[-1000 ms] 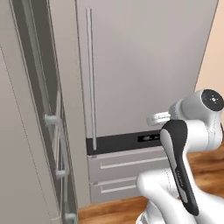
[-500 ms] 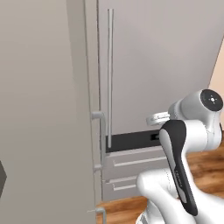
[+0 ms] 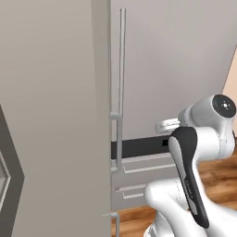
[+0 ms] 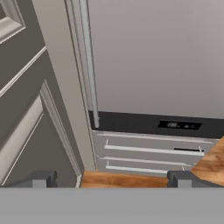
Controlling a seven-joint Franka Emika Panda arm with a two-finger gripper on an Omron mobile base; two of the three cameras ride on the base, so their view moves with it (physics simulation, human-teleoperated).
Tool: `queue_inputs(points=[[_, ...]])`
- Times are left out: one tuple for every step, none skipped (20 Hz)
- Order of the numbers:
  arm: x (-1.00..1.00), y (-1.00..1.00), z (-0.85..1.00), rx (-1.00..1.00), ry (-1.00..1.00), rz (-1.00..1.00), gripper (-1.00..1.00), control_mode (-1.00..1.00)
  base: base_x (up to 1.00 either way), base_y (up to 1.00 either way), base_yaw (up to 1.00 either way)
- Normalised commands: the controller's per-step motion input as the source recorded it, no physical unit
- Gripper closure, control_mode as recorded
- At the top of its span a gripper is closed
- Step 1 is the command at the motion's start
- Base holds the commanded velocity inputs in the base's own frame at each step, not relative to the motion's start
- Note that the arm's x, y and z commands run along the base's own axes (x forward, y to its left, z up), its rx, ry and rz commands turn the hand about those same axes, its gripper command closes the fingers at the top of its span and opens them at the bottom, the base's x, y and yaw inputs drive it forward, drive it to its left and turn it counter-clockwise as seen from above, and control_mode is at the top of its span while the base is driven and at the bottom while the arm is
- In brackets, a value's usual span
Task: Retrieve the orange and pear from the fridge and place them into the bowl on the dining table.
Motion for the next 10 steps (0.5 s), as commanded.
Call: queue_inputs(points=[[0.0,0.0,0.0,0.0,0.0,0.0,-1.0,1.0,-0.4,0.44,0.0],[0.0,0.0,0.0,0.0,0.0,0.0,-1.0,1.0,-0.39,0.42,0.0],[0.0,0.0,0.0,0.0,0.0,0.0,-1.0,1.0,-0.37,0.36,0.0],[0.0,0.0,0.0,0.0,0.0,0.0,-1.0,1.0,-0.29,0.33,0.0],[0.0,0.0,0.0,0.0,0.0,0.0,-1.0,1.0,-0.19,0.27,0.0],[0.0,0.0,0.0,0.0,0.0,0.0,-1.0,1.0,-0.2,0.27,0.0],[0.0,0.0,0.0,0.0,0.0,0.0,-1.0,1.0,-0.29,0.36,0.0],[0.0,0.0,0.0,0.0,0.0,0.0,-1.0,1.0,-0.36,0.38,0.0],[0.0,0.0,0.0,0.0,0.0,0.0,-1.0,1.0,-0.47,0.34,0.0],[0.0,0.0,0.0,0.0,0.0,0.0,-1.0,1.0,-0.54,0.31,0.0]])
